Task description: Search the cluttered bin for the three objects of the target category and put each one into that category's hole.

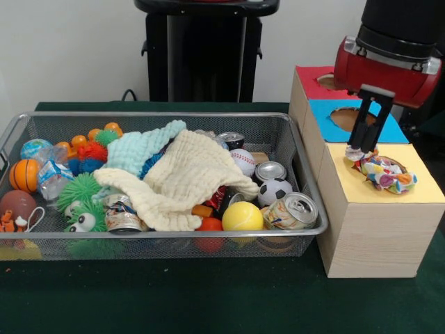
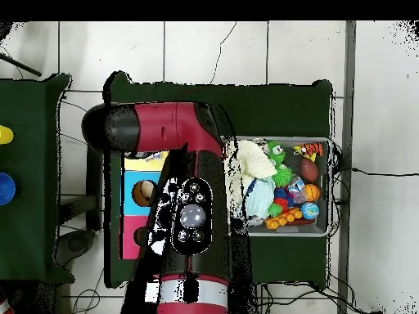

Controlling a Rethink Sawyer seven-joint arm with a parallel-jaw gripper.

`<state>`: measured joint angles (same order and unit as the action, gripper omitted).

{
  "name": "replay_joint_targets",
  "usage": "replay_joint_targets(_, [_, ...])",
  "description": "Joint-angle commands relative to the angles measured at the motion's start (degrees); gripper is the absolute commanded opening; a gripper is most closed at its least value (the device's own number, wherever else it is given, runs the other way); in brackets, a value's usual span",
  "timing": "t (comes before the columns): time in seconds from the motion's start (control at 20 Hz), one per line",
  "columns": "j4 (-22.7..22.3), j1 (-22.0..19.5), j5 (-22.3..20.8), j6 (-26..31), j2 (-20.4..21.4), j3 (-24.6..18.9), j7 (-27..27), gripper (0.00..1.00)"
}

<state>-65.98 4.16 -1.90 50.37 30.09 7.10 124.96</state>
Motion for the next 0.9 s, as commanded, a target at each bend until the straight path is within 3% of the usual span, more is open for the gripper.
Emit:
replay_joint_targets(0.05, [-4.4,0.5,1.9,-4.2,-2.9,-0.1,14.6,0.0])
replay_joint_targets(0.9, [-4.3,4.3,5.3,-7.1,-5.3,4.3,17.2,0.0])
